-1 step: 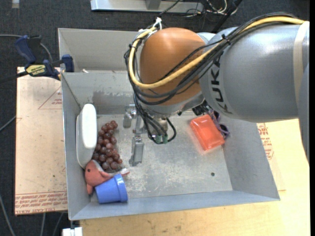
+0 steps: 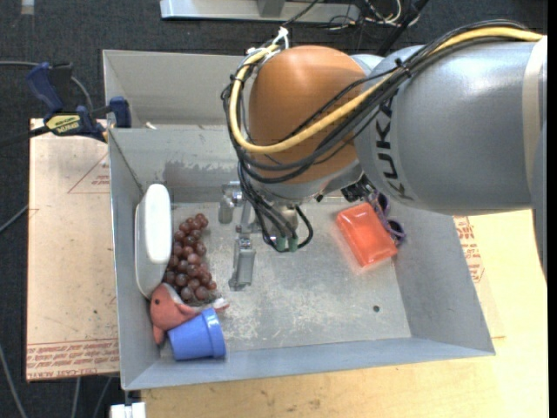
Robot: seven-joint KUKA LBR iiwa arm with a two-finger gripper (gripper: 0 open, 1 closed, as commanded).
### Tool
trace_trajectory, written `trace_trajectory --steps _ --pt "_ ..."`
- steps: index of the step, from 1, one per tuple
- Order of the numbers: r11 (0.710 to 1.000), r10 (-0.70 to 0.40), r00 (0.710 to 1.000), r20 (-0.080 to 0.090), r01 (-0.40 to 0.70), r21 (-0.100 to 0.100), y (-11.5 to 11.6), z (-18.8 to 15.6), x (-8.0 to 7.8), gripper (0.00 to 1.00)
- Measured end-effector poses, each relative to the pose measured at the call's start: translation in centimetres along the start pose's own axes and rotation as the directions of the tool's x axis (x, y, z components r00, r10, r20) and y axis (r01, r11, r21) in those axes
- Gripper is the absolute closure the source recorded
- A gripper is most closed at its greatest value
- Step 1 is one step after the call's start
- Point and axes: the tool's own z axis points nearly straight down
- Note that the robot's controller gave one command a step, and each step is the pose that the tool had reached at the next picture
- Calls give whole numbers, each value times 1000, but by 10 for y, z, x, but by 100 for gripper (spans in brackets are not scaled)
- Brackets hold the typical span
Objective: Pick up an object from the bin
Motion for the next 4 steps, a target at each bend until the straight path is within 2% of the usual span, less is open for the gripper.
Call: trace_trajectory --steps 1,2,3,4 --pt "998 -66 998 6 66 -1 12 26 -3 0" --pt "997 -74 997 5 74 -2 29 78 7 0" --pt "987 161 987 -1 -161 -2 33 116 6 0" --pt "948 317 948 5 -317 -5 34 139 -8 0"
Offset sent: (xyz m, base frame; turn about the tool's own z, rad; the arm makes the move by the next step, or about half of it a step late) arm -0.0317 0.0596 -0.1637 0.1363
